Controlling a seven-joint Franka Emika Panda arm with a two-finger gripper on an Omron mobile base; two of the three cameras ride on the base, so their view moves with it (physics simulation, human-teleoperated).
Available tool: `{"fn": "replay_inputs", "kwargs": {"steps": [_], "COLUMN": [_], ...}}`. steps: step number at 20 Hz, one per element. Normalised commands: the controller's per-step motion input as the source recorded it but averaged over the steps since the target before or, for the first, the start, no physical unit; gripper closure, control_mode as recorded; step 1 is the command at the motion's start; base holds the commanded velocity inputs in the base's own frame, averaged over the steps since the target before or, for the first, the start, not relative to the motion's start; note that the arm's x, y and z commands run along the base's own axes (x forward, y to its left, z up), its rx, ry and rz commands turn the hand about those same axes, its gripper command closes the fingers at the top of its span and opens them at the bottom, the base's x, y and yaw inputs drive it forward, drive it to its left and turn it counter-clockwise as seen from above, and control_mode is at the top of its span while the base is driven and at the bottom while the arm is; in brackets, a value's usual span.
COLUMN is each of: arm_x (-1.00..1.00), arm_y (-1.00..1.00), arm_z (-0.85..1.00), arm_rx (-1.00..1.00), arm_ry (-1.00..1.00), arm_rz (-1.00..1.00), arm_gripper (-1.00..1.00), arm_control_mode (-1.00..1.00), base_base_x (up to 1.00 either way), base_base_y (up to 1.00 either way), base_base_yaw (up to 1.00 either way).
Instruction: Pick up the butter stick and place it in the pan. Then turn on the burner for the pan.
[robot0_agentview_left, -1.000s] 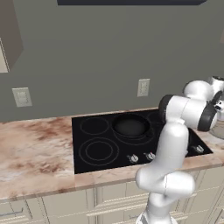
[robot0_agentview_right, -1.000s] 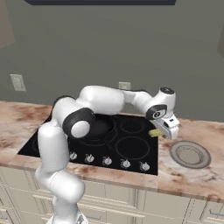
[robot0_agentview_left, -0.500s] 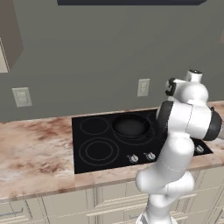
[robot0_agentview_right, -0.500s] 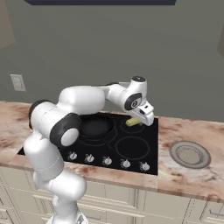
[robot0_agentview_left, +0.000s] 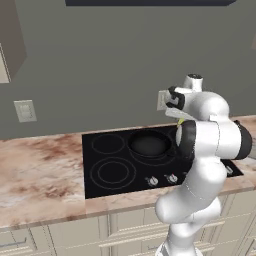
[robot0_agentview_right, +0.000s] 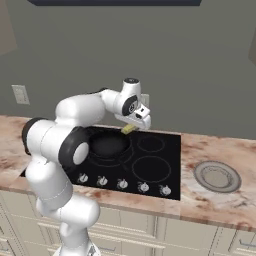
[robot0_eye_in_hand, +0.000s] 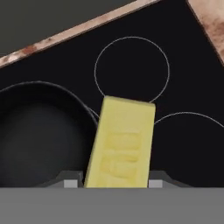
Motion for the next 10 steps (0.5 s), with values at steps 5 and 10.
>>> {"fn": "replay_inputs", "kwargs": {"steps": [5, 10], "arm_x": [0.21, 0.04], "arm_y": [0.88, 0.65], "arm_z": [-0.10, -0.23], "arm_rx": [0.00, -0.05], "arm_ry": [0.00, 0.00], "arm_rz": [0.16, 0.11], "arm_gripper": [1.00, 1.00], "arm_control_mode": [-1.00, -1.00], "base_base_x": [0.00, 0.00], "base_base_y": [0.00, 0.00], "base_base_yaw": [0.00, 0.00]}}
